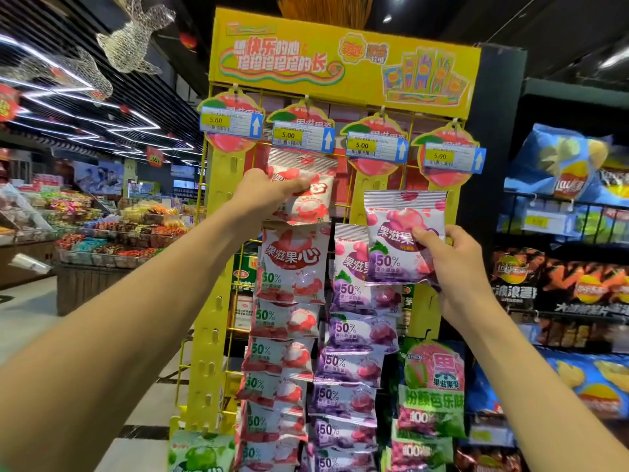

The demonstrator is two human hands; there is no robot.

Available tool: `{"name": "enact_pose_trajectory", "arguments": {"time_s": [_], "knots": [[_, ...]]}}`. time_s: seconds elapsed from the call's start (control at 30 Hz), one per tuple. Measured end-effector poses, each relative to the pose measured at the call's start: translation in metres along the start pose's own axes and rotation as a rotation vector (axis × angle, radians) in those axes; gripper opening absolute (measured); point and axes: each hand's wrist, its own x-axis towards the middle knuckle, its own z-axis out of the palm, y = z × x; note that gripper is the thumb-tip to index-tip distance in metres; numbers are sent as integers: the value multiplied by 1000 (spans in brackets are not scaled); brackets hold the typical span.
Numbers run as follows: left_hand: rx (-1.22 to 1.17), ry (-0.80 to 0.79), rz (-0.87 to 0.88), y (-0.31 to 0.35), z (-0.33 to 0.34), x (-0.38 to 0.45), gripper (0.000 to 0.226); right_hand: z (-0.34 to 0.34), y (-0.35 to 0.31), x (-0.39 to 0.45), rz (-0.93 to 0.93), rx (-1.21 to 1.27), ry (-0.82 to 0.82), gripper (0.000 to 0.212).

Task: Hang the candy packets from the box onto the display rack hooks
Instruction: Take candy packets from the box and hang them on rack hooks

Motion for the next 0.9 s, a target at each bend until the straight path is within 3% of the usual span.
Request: {"name": "enact_pose_trajectory", "arguments": {"time_s": [0.07, 0.23, 0.37, 0.5, 0.53, 0.63, 0.7, 0.77, 0.9], "knots": [[24, 5, -22, -2, 2, -4, 52, 0, 0, -2, -4, 2, -5, 6], [14, -51, -62, -11, -2, -11, 41, 5, 2, -7, 4, 16, -26, 4], [11, -60, -97, -12, -4, -19, 56, 10, 1, -11, 8, 26, -21, 18], [29, -64, -95, -13, -5, -24, 45, 11, 2, -14, 12, 0, -37, 10], [35, -70, -90, -14, -5, -27, 52, 11, 1, -15, 10, 0, -31, 12], [59, -34, -60, -23, -8, -26, 112, 10, -1, -16, 12, -7, -18, 14], [89, -17, -25, -34, -9, -17, 137, 11, -5, -15, 4, -2, -13, 11], [102, -5, 0, -28, -6, -27, 140, 12, -7, -11, 3, -19, -10, 12], [134, 55, 48, -22, 0, -42, 103, 21, -16, 4, 23, 13, -29, 7]]}}
